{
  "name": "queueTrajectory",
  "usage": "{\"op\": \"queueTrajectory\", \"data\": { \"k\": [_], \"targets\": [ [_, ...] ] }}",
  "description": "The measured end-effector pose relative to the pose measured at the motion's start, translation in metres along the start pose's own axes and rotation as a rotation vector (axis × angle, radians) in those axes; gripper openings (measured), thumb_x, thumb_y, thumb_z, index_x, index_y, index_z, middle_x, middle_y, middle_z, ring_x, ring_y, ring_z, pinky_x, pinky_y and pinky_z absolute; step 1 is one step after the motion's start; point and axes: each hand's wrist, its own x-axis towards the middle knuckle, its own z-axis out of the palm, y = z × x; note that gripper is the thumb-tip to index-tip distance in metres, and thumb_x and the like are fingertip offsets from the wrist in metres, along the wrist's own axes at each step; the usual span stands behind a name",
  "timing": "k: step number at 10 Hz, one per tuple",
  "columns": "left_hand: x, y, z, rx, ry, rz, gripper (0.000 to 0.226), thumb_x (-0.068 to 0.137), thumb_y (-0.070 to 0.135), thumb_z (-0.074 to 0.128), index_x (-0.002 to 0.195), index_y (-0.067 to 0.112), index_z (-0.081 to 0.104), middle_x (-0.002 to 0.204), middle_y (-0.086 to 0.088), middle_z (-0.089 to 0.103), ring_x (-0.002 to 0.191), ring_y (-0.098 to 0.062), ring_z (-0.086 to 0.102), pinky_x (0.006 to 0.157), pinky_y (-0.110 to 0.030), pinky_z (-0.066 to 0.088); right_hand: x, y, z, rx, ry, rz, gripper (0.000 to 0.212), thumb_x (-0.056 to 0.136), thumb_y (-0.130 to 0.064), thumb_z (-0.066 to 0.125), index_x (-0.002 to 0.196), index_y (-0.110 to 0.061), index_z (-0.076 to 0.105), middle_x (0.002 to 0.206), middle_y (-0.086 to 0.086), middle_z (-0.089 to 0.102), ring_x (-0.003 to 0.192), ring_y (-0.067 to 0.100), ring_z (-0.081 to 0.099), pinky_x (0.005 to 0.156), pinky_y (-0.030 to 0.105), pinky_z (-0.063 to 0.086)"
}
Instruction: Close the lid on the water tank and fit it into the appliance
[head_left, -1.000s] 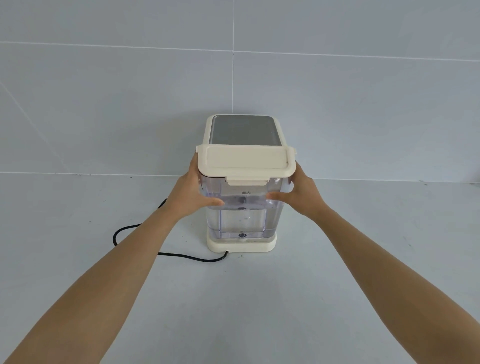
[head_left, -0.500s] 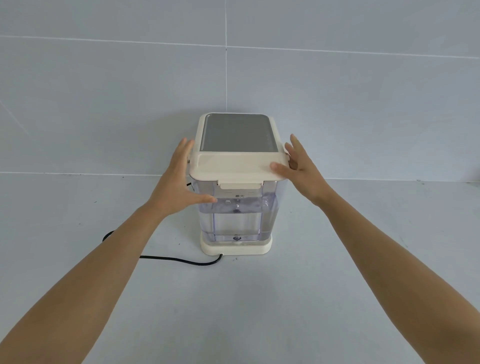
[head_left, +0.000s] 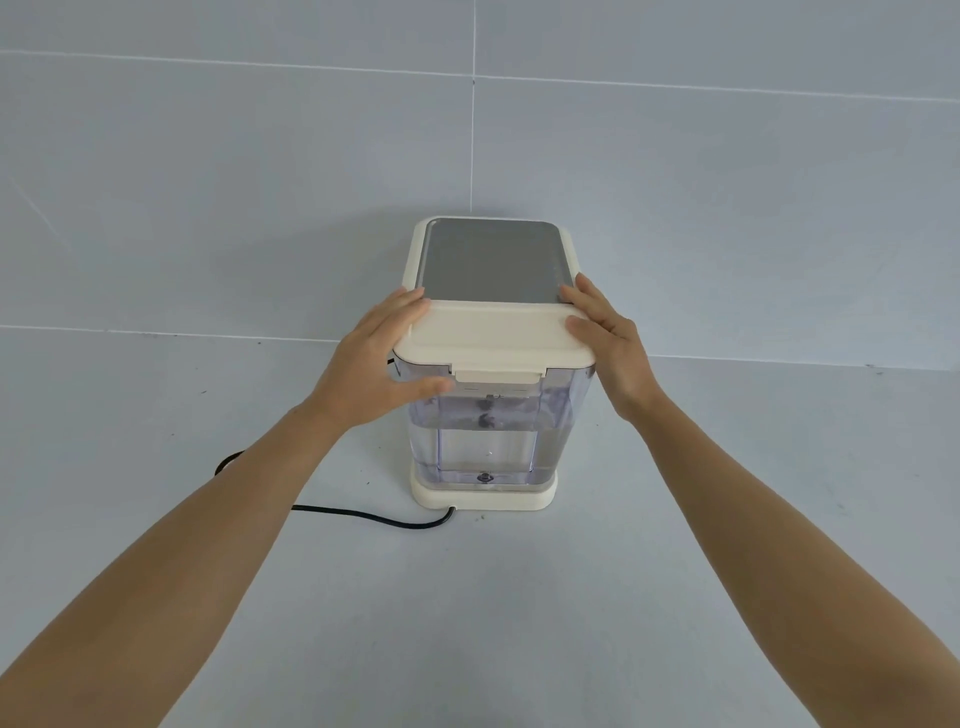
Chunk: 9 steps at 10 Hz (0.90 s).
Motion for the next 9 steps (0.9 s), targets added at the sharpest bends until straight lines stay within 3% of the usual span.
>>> {"op": "queueTrajectory", "data": {
  "k": [1,2,3,4,5,6,7,8,9],
  "targets": [
    [0.000,0.004,0.003,-0.065,0.059,-0.036,0.072,0.073,0.055,0.045,0.129,0.009,0.043,0.136,0.005,0.033,0.132,-0.012,0.027,0.110,-0.027,0.021,0.001,0.001,0.000,0.000,-0.009,-0.017,0.040,0.089,-0.008,0.044,0.129,-0.008,0.045,0.153,0.000,0.022,0.138,0.012,0.024,0.071,0.009,0.037],
    [0.000,0.007,0.006,-0.151,0.110,-0.082,0.060,0.081,0.045,0.033,0.127,0.008,0.045,0.134,0.007,0.035,0.133,-0.014,0.028,0.107,-0.011,0.019,0.000,0.002,-0.002,-0.004,-0.008,-0.010,0.040,0.091,-0.009,0.042,0.131,-0.009,0.043,0.153,-0.001,0.021,0.139,0.007,0.021,0.101,0.015,0.031],
    [0.000,0.010,0.011,-0.184,0.157,-0.108,0.058,0.083,0.041,0.031,0.125,0.004,0.047,0.132,0.004,0.037,0.131,-0.014,0.030,0.102,0.000,0.017,-0.001,0.001,-0.004,-0.116,-0.015,-0.030,0.040,0.093,-0.016,0.041,0.132,-0.014,0.042,0.154,-0.004,0.018,0.136,0.001,0.020,0.102,0.012,0.022],
    [0.000,0.012,0.013,-0.172,0.178,-0.109,0.059,0.083,0.041,0.029,0.125,0.002,0.047,0.133,0.001,0.038,0.129,-0.013,0.031,0.104,-0.004,0.018,-0.003,-0.002,-0.007,-0.230,-0.024,-0.050,0.039,0.093,-0.020,0.039,0.133,-0.020,0.041,0.154,-0.006,0.015,0.131,-0.003,0.022,0.095,0.004,0.023],
    [-0.001,0.013,0.011,-0.100,0.165,-0.110,0.062,0.083,0.042,0.026,0.126,0.003,0.045,0.139,-0.010,0.042,0.129,-0.011,0.030,0.109,-0.022,0.021,-0.005,-0.005,-0.011,-0.299,-0.058,-0.035,0.042,0.094,-0.025,0.038,0.135,-0.023,0.037,0.154,-0.004,0.018,0.140,0.006,0.016,0.102,0.013,0.015],
    [0.001,0.014,0.006,-0.034,0.108,-0.134,0.058,0.085,0.040,0.027,0.128,0.005,0.043,0.142,-0.012,0.040,0.131,-0.011,0.029,0.108,-0.024,0.019,-0.004,-0.006,-0.014,-0.383,-0.088,-0.009,0.045,0.094,-0.032,0.034,0.138,-0.022,0.032,0.152,0.000,0.023,0.142,0.012,0.011,0.110,0.023,0.008],
    [0.004,0.015,-0.003,0.038,0.012,-0.144,0.052,0.086,0.034,0.032,0.129,0.008,0.043,0.144,-0.009,0.039,0.134,-0.018,0.032,0.108,-0.027,0.022,0.000,-0.005,-0.015,-0.517,-0.143,-0.021,0.051,0.091,-0.047,0.029,0.137,-0.026,0.032,0.149,0.004,0.029,0.140,0.020,0.015,0.117,0.041,0.013],
    [0.012,0.021,-0.020,0.132,-0.097,-0.173,0.049,0.085,0.039,0.033,0.119,0.010,0.054,0.132,-0.009,0.054,0.123,-0.025,0.046,0.101,-0.039,0.037,-0.001,-0.020,-0.016,-0.553,-0.199,0.014,0.047,0.086,-0.060,0.026,0.116,-0.032,0.047,0.126,-0.006,0.046,0.128,0.024,0.027,0.109,0.034,0.019],
    [0.030,0.031,-0.031,0.314,-0.184,-0.198,0.052,0.079,0.045,0.027,0.098,0.010,0.059,0.108,-0.013,0.064,0.096,-0.030,0.056,0.075,-0.035,0.042,-0.001,-0.031,-0.014,-0.652,-0.172,-0.019,0.057,0.088,-0.056,0.026,0.131,-0.018,0.033,0.136,0.007,0.037,0.135,0.030,0.020,0.108,0.037,0.017]
  ]
}}
